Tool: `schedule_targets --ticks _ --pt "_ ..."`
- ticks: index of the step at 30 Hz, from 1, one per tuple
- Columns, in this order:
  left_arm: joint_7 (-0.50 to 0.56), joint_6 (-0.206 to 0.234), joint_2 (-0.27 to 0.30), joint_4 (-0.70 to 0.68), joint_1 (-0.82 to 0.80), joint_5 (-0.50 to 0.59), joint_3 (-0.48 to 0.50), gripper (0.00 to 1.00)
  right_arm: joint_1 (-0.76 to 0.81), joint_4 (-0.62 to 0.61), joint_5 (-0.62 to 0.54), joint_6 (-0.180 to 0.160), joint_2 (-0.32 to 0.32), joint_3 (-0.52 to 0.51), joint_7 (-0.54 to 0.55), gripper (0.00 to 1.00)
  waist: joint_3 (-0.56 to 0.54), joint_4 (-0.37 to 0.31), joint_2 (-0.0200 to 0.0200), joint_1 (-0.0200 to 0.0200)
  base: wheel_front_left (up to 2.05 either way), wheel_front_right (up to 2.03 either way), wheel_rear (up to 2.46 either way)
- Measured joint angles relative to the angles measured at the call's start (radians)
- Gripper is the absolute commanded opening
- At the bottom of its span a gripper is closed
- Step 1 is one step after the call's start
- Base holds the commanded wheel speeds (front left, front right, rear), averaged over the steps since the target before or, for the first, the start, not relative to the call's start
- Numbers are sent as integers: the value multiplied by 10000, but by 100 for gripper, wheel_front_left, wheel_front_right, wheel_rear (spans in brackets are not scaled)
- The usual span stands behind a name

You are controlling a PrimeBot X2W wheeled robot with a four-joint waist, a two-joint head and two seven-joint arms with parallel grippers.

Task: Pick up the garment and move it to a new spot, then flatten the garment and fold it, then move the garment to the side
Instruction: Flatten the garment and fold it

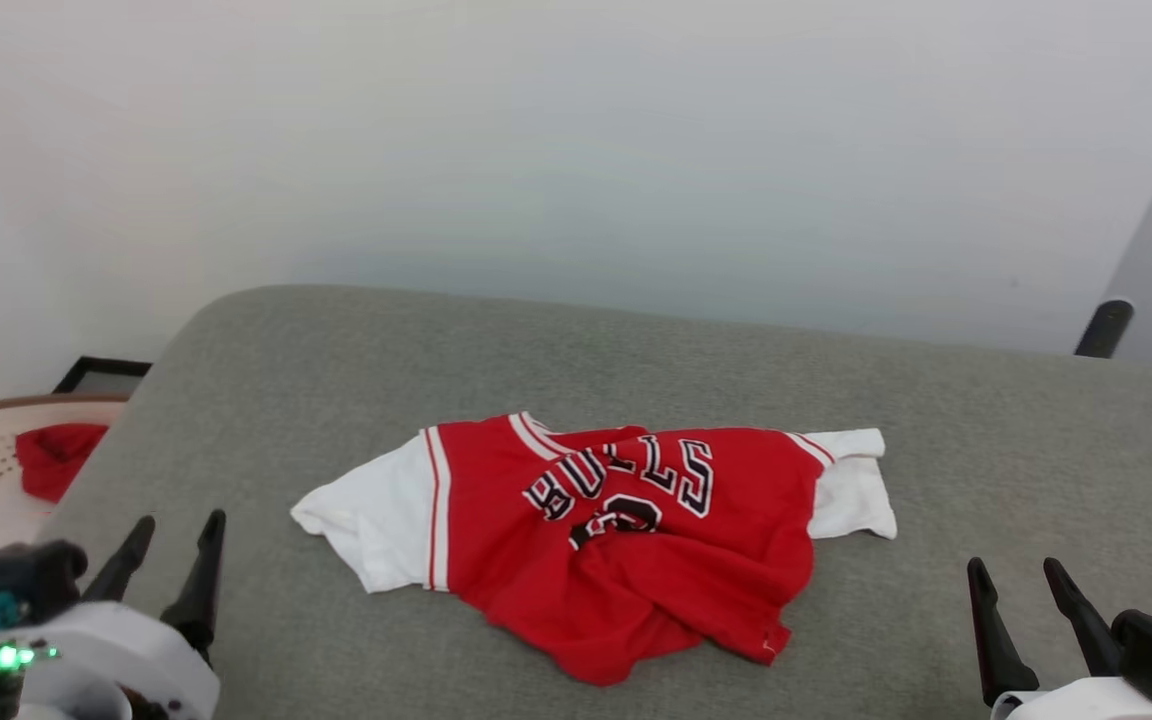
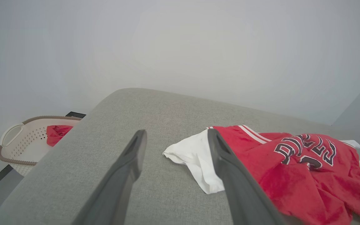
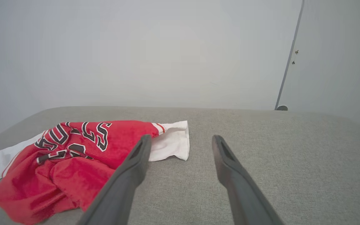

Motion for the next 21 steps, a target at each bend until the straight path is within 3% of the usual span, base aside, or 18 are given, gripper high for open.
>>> schedule_targets --ticks 11,21 --pt "-261 297 -146 -1051 1025 433 652 100 -92 121 77 0 -4 136 564 100 121 608 0 0 0 0 0" --pt "-293 201 -633 -1317 1066 1141 813 100 -888 685 393 0 -366 395 2765 100 514 1334 0 0 0 0 0"
